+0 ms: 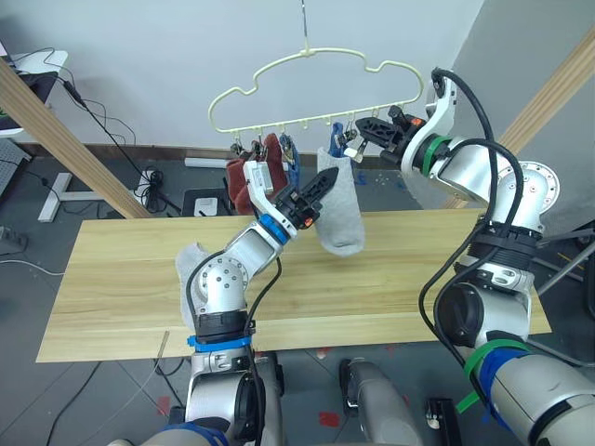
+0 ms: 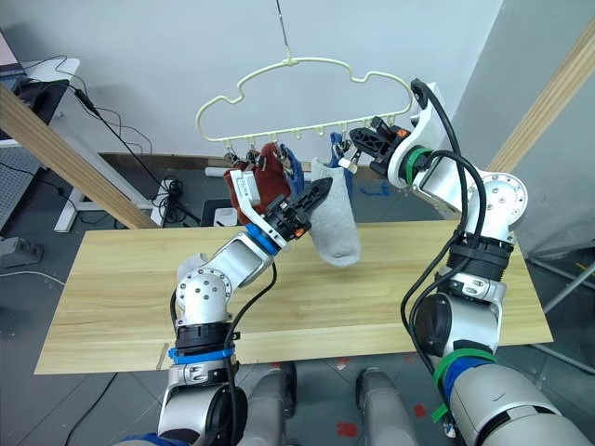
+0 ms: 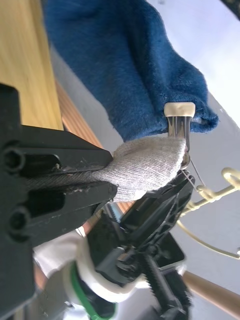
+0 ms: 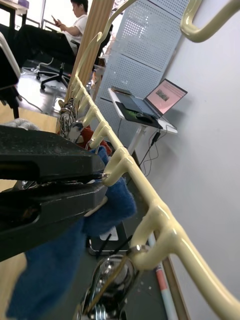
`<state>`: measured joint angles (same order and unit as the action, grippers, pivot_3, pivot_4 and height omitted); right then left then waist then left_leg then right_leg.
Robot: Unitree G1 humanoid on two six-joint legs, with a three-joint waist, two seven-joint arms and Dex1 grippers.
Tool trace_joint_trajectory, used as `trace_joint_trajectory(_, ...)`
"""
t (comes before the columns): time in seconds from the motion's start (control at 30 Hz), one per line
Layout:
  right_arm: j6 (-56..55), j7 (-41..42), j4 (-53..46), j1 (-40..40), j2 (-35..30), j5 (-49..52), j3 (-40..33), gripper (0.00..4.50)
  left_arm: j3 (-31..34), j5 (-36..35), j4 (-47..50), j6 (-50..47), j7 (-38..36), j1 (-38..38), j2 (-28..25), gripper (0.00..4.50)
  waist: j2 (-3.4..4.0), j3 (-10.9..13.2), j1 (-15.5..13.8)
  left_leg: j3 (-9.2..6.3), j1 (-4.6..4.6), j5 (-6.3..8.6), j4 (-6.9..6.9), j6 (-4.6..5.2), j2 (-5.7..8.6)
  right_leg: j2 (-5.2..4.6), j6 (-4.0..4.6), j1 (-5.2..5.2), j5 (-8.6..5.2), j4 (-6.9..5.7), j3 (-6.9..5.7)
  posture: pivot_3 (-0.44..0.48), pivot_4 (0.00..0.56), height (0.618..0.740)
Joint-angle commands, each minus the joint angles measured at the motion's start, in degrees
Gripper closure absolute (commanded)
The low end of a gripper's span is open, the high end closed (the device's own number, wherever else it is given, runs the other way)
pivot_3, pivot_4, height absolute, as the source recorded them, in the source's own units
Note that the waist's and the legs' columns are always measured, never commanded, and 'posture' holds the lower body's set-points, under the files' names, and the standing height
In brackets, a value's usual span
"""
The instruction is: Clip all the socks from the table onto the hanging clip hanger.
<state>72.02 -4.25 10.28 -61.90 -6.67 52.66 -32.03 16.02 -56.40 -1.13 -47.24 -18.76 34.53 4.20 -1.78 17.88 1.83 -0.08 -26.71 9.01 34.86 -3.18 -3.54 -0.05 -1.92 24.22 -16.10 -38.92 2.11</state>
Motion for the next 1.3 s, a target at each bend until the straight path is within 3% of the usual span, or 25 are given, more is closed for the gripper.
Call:
trace_joint_trajectory(0.03, 1.1, -2.2, -1.9, -0.5, -0.2, 2.8, -1.7, 4.50, -0.5, -2.5, 0.6, -1.2, 0.3, 1.1, 0.2, 4.48, 0.00, 0.0, 0.0, 0.00, 0.00, 0.00, 0.00, 0.00, 0.00, 0.00, 0.01, 0.00, 0.00, 0.00, 0.01, -0.107, 0.319, 0.740)
trace_joint_trajectory(0.43, 1.4, -7.3, -2.2, 0.2, -0.4, 9.0, -2.0, 4.50, -0.1, -3.7, -0.4, -0.3, 1.6, 1.0, 1.1, 4.48, 0.00, 0.0, 0.1, 0.02, -0.02, 0.00, 0.00, 0.00, 0.00, 0.01, 0.00, 0.03, 0.00, 0.00, 0.02, -0.114, 0.318, 0.740)
trace_joint_trajectory(0.73, 1.4, -7.5, -3.4, 2.2, -1.1, 10.5, 0.2, 4.50, 1.8, -8.2, -1.3, 0.3, 2.9, 3.6, 2.3, 4.48, 0.00, 0.0, 0.1, 0.03, -0.05, 0.00, 0.00, 0.01, 0.00, 0.01, 0.00, 0.05, 0.01, 0.01, 0.02, -0.111, 0.311, 0.740)
trace_joint_trajectory(1.0, 0.8, -7.5, -3.6, 2.5, -1.4, 11.7, 1.0, 4.50, 0.4, -8.0, -0.5, -0.1, 2.7, 2.4, 2.2, 4.48, 0.00, 0.0, 0.1, 0.03, -0.05, 0.00, 0.01, 0.00, -0.01, 0.02, 0.02, 0.06, 0.02, 0.00, 0.02, -0.115, 0.303, 0.740)
trace_joint_trajectory(1.1, 0.6, -7.7, -3.5, 2.6, -1.3, 12.8, 1.1, 3.69, 0.4, -8.1, -0.4, -0.1, 2.8, 2.4, 2.2, 4.50, 0.00, 0.0, 0.1, 0.03, -0.06, 0.00, 0.01, 0.00, 0.00, 0.02, 0.02, 0.06, 0.02, 0.00, 0.03, -0.115, 0.303, 0.740)
trace_joint_trajectory(1.3, 0.0, -8.6, -3.0, 2.7, -1.4, 13.8, 0.8, 1.39, 0.2, -8.0, -0.5, 0.1, 2.5, 2.5, 1.7, 4.50, 0.01, 0.0, 0.7, 0.05, -0.06, 0.00, 0.01, 0.00, -0.01, 0.02, 0.03, 0.09, 0.02, -0.01, 0.04, -0.112, 0.304, 0.740)
